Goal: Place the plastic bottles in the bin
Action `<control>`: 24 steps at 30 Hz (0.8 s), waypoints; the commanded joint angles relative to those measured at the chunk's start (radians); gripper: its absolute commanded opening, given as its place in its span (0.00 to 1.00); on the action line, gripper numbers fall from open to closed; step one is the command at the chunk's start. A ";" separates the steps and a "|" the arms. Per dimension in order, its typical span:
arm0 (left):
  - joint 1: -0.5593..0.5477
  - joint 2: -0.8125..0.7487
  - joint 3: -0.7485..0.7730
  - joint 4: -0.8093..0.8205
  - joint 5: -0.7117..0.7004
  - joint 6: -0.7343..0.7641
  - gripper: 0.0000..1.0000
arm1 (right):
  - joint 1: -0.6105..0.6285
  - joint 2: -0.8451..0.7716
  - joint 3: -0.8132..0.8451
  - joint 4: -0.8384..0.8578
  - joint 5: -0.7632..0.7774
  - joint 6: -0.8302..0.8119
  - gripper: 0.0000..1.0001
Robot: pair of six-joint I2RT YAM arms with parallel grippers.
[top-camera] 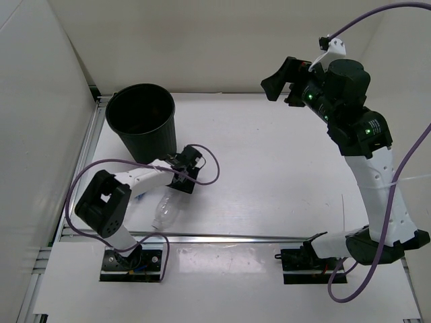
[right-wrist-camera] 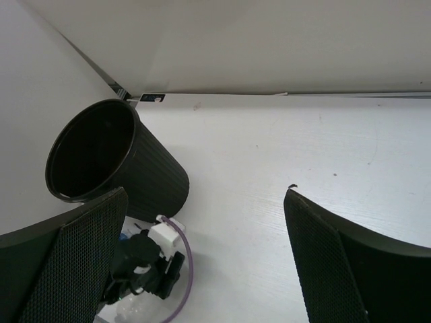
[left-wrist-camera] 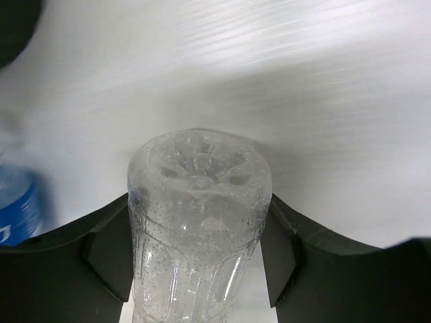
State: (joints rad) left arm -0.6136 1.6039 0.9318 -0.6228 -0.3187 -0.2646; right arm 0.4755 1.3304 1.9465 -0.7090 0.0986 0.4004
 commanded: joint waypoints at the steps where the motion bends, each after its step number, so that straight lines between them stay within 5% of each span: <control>1: -0.104 0.004 0.085 0.023 0.059 -0.008 0.31 | -0.002 -0.019 -0.006 0.016 0.041 -0.005 1.00; 6: -0.225 0.028 0.237 -0.021 0.041 0.022 0.13 | -0.002 -0.028 -0.015 0.016 0.090 -0.005 1.00; 11: -0.293 0.019 0.470 -0.054 -0.049 0.079 0.11 | -0.002 -0.048 -0.015 0.016 0.232 0.005 1.00; 15: -0.293 0.008 0.814 -0.063 -0.163 0.154 0.11 | -0.035 -0.057 -0.015 0.005 0.303 -0.005 1.00; 22: -0.200 0.221 1.491 -0.039 -0.240 0.410 0.11 | -0.035 -0.077 -0.024 -0.026 0.303 -0.014 1.00; 24: -0.143 0.249 1.544 0.036 -0.240 0.487 0.11 | -0.035 -0.088 -0.024 -0.036 0.303 -0.014 1.00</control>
State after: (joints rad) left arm -0.8196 1.8156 2.3928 -0.6239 -0.5041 0.0723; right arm 0.4412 1.2705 1.9259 -0.7376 0.3695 0.4072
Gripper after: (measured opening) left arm 0.732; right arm 0.998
